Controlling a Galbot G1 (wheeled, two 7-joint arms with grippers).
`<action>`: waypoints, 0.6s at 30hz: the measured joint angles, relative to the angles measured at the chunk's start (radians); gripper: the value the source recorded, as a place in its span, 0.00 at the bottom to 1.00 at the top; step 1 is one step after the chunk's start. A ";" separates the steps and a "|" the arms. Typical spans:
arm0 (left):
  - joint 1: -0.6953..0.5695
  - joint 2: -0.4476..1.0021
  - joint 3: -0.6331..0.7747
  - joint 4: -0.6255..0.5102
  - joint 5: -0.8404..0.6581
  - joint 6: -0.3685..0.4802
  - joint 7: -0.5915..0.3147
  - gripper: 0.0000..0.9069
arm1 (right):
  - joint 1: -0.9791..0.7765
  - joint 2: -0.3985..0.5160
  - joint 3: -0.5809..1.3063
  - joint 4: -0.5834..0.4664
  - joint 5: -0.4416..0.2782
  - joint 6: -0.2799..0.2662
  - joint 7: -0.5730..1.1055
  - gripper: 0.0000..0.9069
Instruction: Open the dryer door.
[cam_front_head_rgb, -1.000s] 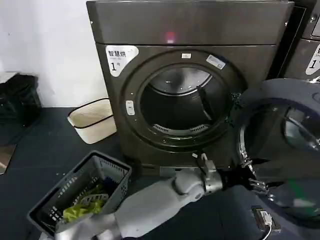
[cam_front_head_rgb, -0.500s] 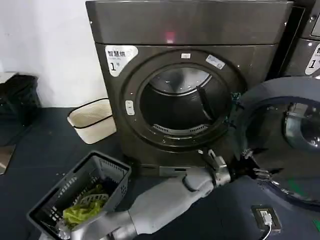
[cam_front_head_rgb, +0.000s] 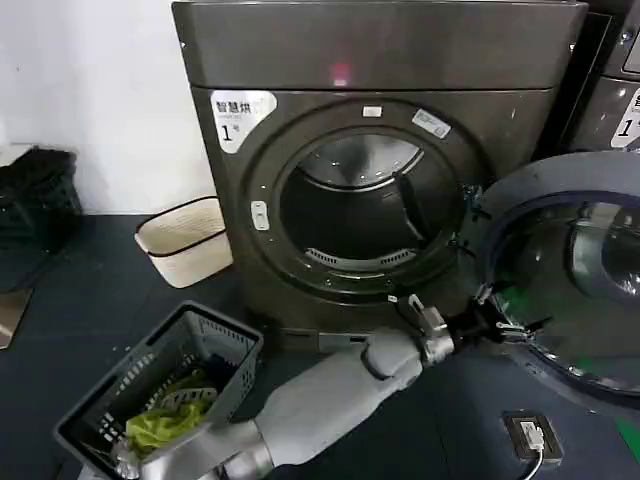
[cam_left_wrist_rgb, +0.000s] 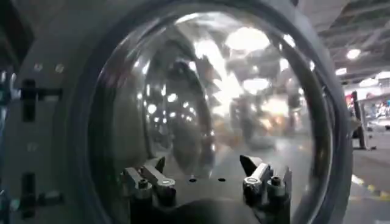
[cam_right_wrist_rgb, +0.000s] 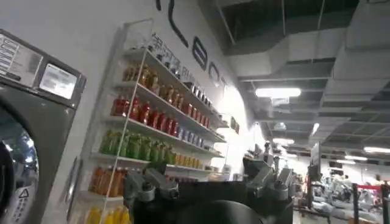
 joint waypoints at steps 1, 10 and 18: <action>0.004 0.000 0.000 -0.013 0.001 -0.001 -0.007 1.00 | 0.000 0.000 -0.001 0.001 0.000 0.000 0.000 1.00; 0.051 0.156 -0.013 -0.168 -0.022 -0.107 -0.072 1.00 | 0.001 -0.004 -0.001 0.002 -0.001 0.001 -0.001 1.00; 0.095 0.374 -0.032 -0.353 -0.111 -0.134 -0.101 1.00 | 0.003 -0.004 0.001 0.006 -0.001 0.003 -0.002 1.00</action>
